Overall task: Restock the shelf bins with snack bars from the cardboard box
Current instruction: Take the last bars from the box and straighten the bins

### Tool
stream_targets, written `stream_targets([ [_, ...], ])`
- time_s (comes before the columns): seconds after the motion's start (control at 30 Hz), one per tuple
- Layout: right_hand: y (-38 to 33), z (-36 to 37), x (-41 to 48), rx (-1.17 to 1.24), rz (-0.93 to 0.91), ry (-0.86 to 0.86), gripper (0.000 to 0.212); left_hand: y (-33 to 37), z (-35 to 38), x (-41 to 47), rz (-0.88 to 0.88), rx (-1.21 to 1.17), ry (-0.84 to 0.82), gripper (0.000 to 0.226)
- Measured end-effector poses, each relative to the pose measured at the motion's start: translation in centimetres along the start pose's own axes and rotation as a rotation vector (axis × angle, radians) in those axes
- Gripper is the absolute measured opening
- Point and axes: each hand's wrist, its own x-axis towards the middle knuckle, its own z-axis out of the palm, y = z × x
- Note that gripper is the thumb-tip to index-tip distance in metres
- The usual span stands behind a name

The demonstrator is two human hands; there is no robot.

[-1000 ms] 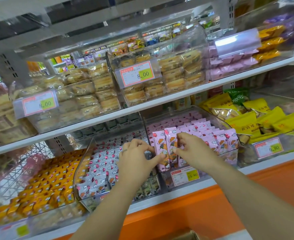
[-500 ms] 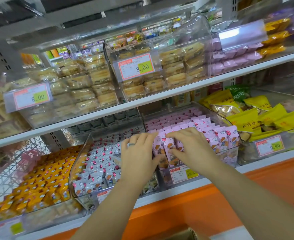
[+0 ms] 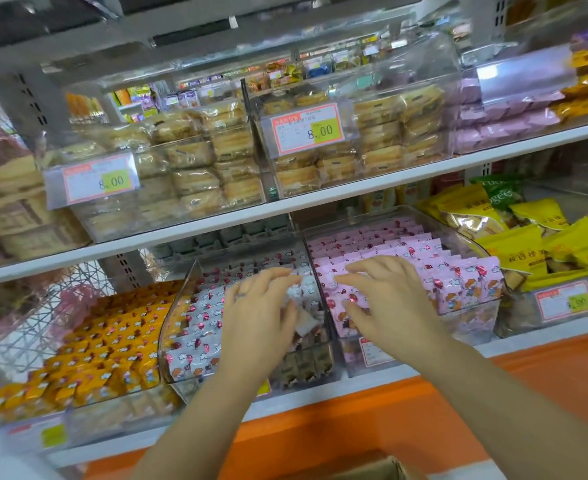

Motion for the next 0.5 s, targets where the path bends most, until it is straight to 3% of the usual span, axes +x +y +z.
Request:
stream_targets([
  [0.07,-2.0,0.2,0.8,0.048,-0.033,-0.035,0.028,-1.8,-0.7,0.0,-0.089,-0.020,-0.053,0.028],
  [0.2,-5.2,1.6,1.8,-0.004,0.007,-0.299,0.045,-4.0,-1.4,-0.6,-0.117,-0.125,-0.259,0.038],
  [0.3,-6.5,3.1,2.1,-0.102,0.014,-0.414,0.056,-4.5,-1.5,-1.1,-0.014,-0.079,-0.371,0.054],
  [0.4,-7.1,4.0,2.3,-0.186,0.030,-0.417,0.054,-4.3,-1.2,-1.3,0.077,0.121,-0.379,0.059],
  [0.5,-6.9,3.9,2.4,-0.058,0.076,-0.217,0.043,-4.3,-0.9,-1.3,0.060,0.115,-0.263,0.047],
])
